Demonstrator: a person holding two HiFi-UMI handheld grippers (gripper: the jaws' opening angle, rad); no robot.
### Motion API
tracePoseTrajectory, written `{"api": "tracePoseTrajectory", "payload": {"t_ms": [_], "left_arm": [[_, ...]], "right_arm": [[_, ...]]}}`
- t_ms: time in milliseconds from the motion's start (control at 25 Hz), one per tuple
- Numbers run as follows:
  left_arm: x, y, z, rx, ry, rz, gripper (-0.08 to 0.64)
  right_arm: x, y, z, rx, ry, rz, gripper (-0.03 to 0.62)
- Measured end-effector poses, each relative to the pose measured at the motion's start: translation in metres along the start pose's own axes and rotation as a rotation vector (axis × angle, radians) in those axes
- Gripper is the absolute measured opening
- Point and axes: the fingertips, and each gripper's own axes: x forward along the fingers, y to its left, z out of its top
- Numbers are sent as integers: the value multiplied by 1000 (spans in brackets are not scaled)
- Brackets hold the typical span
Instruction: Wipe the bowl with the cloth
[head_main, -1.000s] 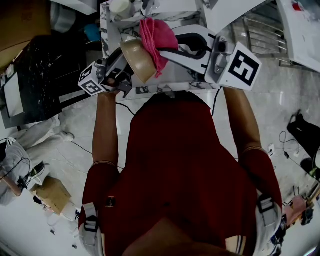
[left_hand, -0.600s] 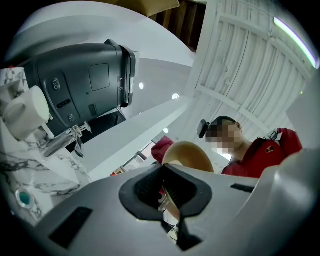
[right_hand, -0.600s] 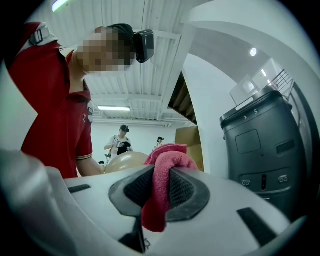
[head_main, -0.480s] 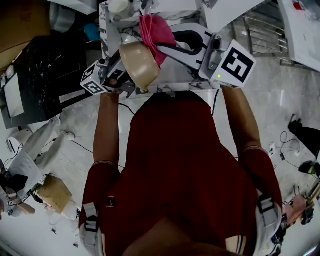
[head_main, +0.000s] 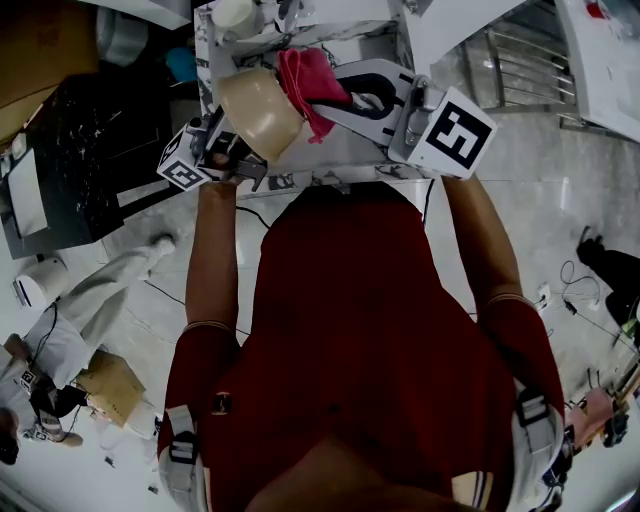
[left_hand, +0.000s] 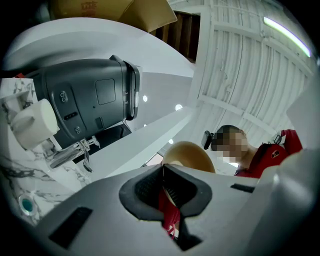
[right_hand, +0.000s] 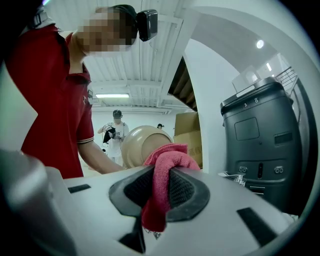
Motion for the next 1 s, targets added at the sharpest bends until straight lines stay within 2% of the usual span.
{"api": "tracePoseTrajectory", "payload": {"t_ms": [240,520,760,1000], "left_arm": [[0,5,-2,7,1,24,17],[-3,17,-11,22,56,84,18],[1,16,-23,24,127,75,18],[2,14,-25,18,150,54,17]], "right_arm": [[-5,7,-6,20,21,48,57],[-15,14,0,41,-14,90,57],[-21,10,7,48,-50,84,57],[-20,6,10,42,-65,63,57]]}}
